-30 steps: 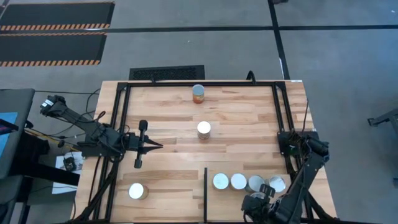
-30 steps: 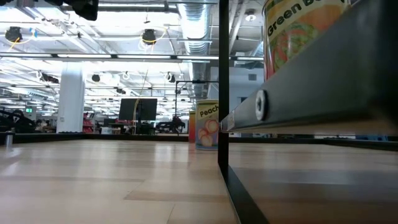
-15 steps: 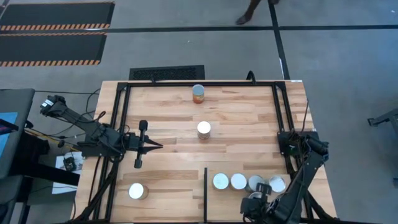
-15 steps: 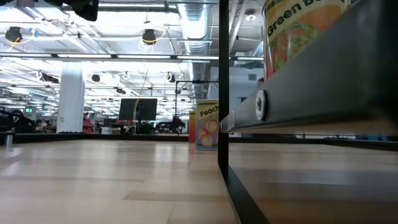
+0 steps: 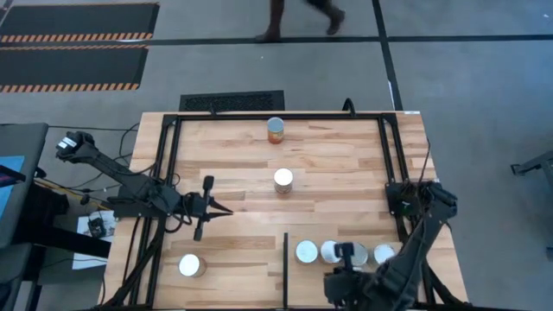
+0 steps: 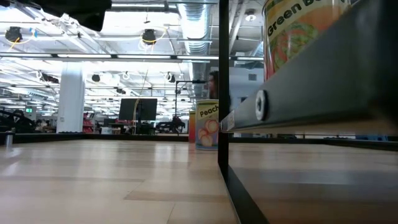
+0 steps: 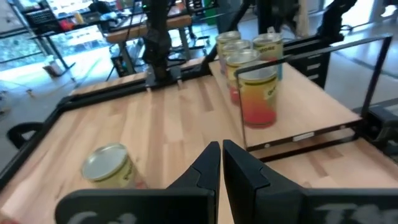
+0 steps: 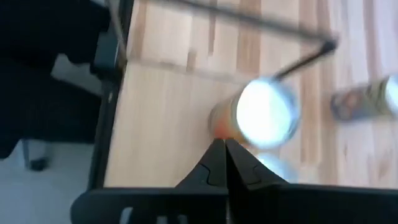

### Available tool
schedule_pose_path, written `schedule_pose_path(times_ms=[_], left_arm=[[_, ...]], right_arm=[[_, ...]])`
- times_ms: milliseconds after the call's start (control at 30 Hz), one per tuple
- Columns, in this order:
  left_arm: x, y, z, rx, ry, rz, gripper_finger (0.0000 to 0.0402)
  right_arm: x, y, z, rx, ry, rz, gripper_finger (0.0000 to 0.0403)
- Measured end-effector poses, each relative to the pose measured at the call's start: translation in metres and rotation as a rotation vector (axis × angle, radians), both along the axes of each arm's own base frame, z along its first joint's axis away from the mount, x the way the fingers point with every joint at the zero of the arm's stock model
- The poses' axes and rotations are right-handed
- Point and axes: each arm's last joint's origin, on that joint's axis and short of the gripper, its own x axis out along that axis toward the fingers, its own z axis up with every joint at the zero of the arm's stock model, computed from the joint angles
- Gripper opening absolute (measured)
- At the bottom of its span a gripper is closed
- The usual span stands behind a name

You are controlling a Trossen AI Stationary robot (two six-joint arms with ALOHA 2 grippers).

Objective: Pick and place cans onto a shelf
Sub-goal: Put the canned corn on the shelf aligned with the other canned corn

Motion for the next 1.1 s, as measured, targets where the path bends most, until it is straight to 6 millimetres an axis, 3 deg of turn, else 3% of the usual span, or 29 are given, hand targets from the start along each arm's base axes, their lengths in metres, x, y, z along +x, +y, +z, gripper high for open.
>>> schedule_pose_path(times_ms=[267,533,700,867,1100], left_arm=[[0.000,0.000,-0.001,-0.015,0.014,0.002,0.0009],[0.000,0.000,-0.002,-0.041,0.028,0.005,0.0009],[0.002,0.007,-0.004,-0.040,0.033,0.101,0.0008],[0.011,0.031,-0.004,-0.059,0.035,0.200,0.0001],[0.021,0.085,-0.003,-0.082,0.023,0.316,0.0000]], right_arm=[[0.028,-0.054,0.006,0.046,-0.146,0.163,0.0003],[0.039,-0.130,-0.013,0.158,-0.442,0.321,0.0002],[0.046,-0.181,-0.032,0.263,-0.591,0.381,0.0001],[0.052,-0.216,-0.043,0.236,-0.592,0.355,0.0001],[0.056,-0.258,-0.058,0.171,-0.638,0.320,0.0001]])
